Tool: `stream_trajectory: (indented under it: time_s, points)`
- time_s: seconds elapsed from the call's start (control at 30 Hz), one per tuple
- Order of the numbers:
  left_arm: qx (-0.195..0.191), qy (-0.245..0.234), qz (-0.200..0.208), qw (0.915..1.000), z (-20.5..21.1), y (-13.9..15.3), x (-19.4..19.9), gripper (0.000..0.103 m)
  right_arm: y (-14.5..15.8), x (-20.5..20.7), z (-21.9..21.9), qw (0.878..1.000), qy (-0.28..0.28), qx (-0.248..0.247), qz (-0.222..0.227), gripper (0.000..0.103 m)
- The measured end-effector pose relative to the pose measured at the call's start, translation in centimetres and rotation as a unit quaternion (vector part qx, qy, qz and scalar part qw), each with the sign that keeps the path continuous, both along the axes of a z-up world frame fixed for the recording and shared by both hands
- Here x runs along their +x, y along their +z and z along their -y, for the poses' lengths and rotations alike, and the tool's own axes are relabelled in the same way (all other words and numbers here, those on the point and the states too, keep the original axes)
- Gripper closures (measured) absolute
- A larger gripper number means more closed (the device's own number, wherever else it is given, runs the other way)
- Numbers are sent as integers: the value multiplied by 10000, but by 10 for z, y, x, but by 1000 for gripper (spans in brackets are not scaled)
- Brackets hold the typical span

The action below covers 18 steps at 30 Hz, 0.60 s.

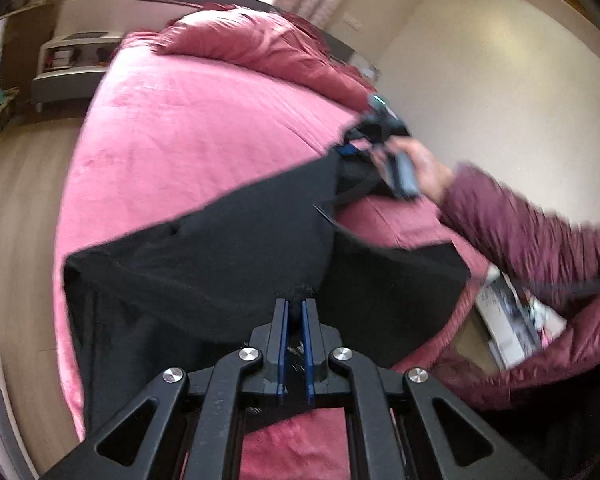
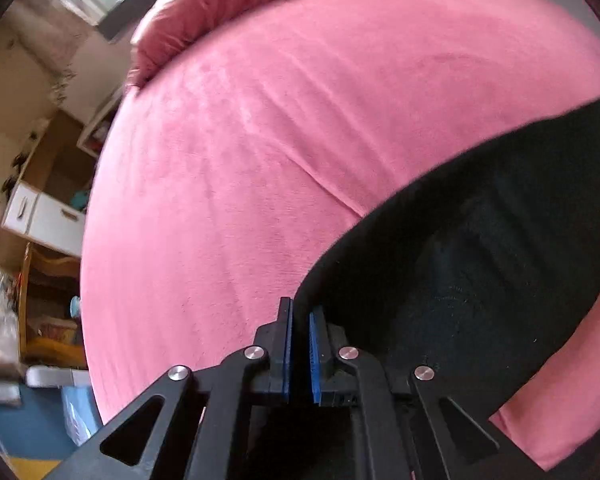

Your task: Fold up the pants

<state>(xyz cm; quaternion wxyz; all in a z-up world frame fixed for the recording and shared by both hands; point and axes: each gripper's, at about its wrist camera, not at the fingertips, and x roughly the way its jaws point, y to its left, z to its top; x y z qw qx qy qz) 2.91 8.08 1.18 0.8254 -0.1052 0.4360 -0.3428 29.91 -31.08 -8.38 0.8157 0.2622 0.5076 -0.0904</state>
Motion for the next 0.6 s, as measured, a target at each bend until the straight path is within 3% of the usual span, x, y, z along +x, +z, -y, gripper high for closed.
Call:
stream_trajectory:
  time_s: [0.13,0.37,0.47,0.6]
  points:
    - [-205,765,45,9968,-28,15,32,97,33,-29,9,9986,192,31,486,96]
    - [-563,1967,458,9778,-76,56,85,97,99,-108,7,9870,589,258,1474,96]
    - [-601,2171,645,9722,-93,68,79,97,110,-163,-6,9813,907,220,1683,96]
    - [-450,2096,626,9747,-99,64,55,97,96,-243,-20,9790,1173,374,1622,96]
